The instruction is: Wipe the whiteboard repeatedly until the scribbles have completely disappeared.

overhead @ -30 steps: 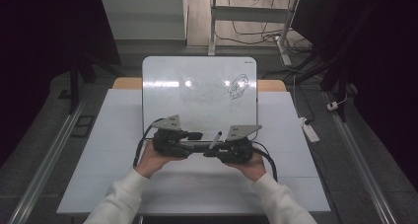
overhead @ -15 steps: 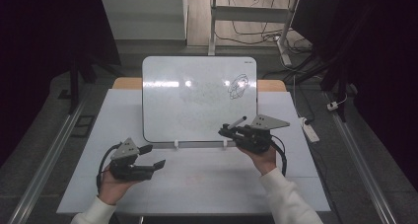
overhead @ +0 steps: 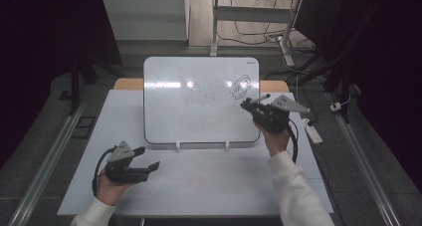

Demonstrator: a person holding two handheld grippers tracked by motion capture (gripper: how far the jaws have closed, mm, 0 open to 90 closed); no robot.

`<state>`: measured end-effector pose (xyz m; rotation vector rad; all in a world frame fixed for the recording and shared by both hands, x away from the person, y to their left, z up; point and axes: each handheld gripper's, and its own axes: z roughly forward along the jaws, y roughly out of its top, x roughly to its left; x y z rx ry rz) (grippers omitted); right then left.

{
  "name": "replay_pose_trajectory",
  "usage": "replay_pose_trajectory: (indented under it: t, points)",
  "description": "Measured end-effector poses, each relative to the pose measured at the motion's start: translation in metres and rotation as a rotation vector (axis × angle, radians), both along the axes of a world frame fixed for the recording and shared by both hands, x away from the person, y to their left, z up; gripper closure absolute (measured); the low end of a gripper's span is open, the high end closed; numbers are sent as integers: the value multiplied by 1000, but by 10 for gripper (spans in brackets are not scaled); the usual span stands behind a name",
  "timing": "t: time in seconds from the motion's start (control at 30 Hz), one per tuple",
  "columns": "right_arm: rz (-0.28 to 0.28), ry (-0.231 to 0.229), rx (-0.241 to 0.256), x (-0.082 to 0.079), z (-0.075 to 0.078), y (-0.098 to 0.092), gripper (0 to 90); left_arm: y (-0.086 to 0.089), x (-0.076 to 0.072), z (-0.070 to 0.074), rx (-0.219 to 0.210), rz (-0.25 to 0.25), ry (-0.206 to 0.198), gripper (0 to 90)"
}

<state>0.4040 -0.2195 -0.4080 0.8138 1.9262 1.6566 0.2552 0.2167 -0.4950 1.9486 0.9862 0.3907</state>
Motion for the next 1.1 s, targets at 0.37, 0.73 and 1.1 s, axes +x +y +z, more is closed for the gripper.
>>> replay_pose_trajectory:
  t: [0.37, 0.73, 1.1]
  points:
    - [-143, 38, 21, 105, 14, 0, 774, -2, 1, -6, 46, -12, -7, 225]
    - [-137, 28, -36, 115, 8, 12, 774, 0, 3, -9, 46, -10, 2, 226]
    - [-212, 28, -6, 116, 11, 6, 774, 0, 4, -11, 43, -19, 16, 226]
